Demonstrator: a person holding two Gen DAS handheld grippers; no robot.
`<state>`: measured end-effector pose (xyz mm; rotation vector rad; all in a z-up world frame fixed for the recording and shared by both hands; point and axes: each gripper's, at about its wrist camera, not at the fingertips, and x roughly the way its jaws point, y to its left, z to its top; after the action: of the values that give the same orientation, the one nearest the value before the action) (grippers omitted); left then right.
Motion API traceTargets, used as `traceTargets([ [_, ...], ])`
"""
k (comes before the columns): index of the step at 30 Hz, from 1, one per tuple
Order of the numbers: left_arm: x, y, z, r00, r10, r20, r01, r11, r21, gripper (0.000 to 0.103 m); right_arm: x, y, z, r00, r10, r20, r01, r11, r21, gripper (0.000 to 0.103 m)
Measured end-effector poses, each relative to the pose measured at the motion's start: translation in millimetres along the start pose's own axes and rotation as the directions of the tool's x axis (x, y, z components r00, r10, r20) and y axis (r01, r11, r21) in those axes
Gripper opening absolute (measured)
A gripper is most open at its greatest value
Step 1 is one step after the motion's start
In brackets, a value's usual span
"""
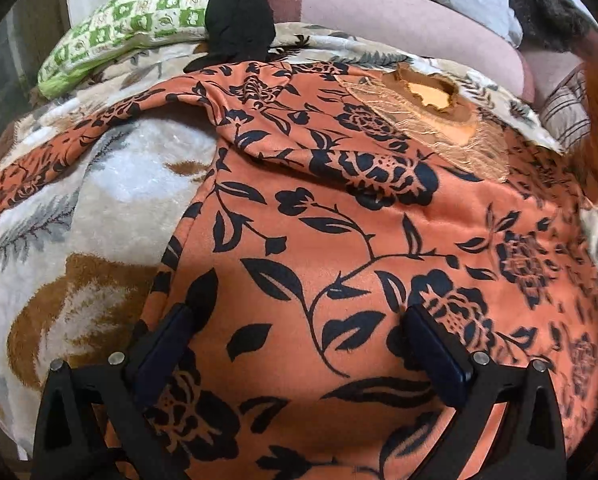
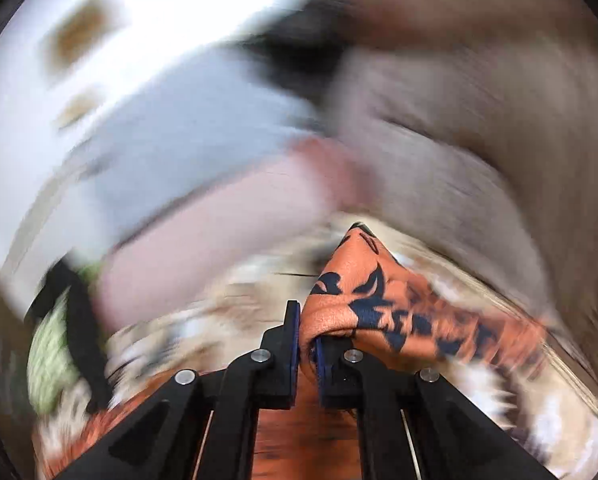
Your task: Fold small clothes
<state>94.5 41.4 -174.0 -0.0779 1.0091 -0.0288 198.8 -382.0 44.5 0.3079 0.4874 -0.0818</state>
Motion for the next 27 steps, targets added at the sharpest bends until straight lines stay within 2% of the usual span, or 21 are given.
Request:
traceTargets([
  [2, -15.6, 13.7, -1.1, 0.999, -0.019, 0.034, 0.020, 0.998, -0.055, 0.103, -1.3, 75.3, -25.6, 0.996, 0.084, -0.015, -0.085, 0.988, -0.125, 0.008],
  [3, -21.0, 18.8, -1.7, 0.999, -0.015, 0.048, 0.018, 0.997, -0.070, 0.103, 2.8, 108.4, -44.7, 0.992, 0.119, -0.039, -0.124, 0.976, -0.179, 0.012],
  [4, -30.2, 26.5, -1.1, 0.997, -0.009, 0.072, 0.016, 0.996, -0.090, 0.103, 16.2, 137.6, -68.8, 0.982, 0.157, -0.109, -0.178, 0.958, -0.225, 0.040],
  [5, -36.1, 31.2, -0.1, 0.996, -0.008, 0.088, 0.017, 0.995, -0.099, 0.103, 37.7, 159.3, -95.0, 0.958, 0.184, -0.219, -0.236, 0.940, -0.247, 0.071],
  [6, -42.2, 36.5, 1.5, 0.995, -0.006, 0.103, 0.018, 0.994, -0.109, 0.103, 63.6, 173.3, -129.3, 0.916, 0.202, -0.348, -0.294, 0.926, -0.237, 0.101],
  [7, -48.1, 42.0, 3.7, 0.993, -0.003, 0.118, 0.017, 0.993, -0.119, 0.103, 83.2, 173.4, -159.5, 0.869, 0.209, -0.448, -0.325, 0.925, -0.198, 0.101],
  [8, -53.6, 47.2, 6.6, 0.991, 0.000, 0.132, 0.017, 0.992, -0.128, 0.103, 94.2, 167.7, -176.9, 0.843, 0.199, -0.500, -0.320, 0.932, -0.168, 0.101],
  [9, -56.9, 50.1, 9.8, 0.990, 0.000, 0.142, 0.019, 0.991, -0.133, 0.103, 99.5, 150.8, -194.1, 0.828, 0.189, -0.529, -0.291, 0.950, -0.117, 0.101],
  [11, -60.0, 51.2, 22.4, 0.985, -0.019, 0.170, 0.042, 0.991, -0.130, 0.103, 89.1, 115.3, -196.9, 0.840, 0.218, -0.497, -0.267, 0.963, -0.028, 0.101],
  [14, -50.2, 36.3, 47.7, 0.984, -0.062, 0.164, 0.078, 0.993, -0.091, 0.103, 68.3, 68.5, -172.9, 0.882, 0.226, -0.414, -0.224, 0.973, 0.055, 0.102],
  [16, -41.2, 8.4, 73.5, 0.984, -0.081, 0.161, 0.083, 0.997, -0.004, 0.103, 63.1, 39.5, -155.7, 0.896, 0.204, -0.393, -0.186, 0.979, 0.083, 0.102],
  [18, -29.3, -12.6, 95.5, 0.986, -0.087, 0.142, 0.079, 0.995, 0.058, 0.103, 61.9, 17.2, -147.1, 0.898, 0.211, -0.387, -0.178, 0.977, 0.121, 0.102],
  [19, -14.3, -24.9, 114.0, 0.990, -0.075, 0.116, 0.068, 0.995, 0.069, 0.103, 64.7, 6.2, -143.3, 0.897, 0.226, -0.381, -0.182, 0.972, 0.148, 0.102],
  [21, 4.1, -37.0, 136.1, 0.989, -0.104, 0.101, 0.097, 0.993, 0.071, 0.103, 75.6, -9.0, -136.6, 0.891, 0.252, -0.377, -0.189, 0.962, 0.197, 0.102],
  [23, 39.0, -50.3, 167.6, 0.991, -0.130, 0.028, 0.129, 0.991, 0.045, 0.103, 92.0, -2.1, -126.7, 0.889, 0.234, -0.393, -0.162, 0.965, 0.207, 0.102],
  [24, 48.6, -52.0, 172.7, 0.989, -0.147, 0.003, 0.146, 0.988, 0.041, 0.103, 95.3, -10.8, -129.2, 0.883, 0.241, -0.402, -0.160, 0.961, 0.225, 0.102],
  [27, 97.4, -59.9, 198.3, 0.975, -0.188, -0.117, 0.186, 0.982, -0.027, 0.101, 103.6, -20.4, -130.8, 0.878, 0.248, -0.409, -0.150, 0.955, 0.258, 0.102],
])
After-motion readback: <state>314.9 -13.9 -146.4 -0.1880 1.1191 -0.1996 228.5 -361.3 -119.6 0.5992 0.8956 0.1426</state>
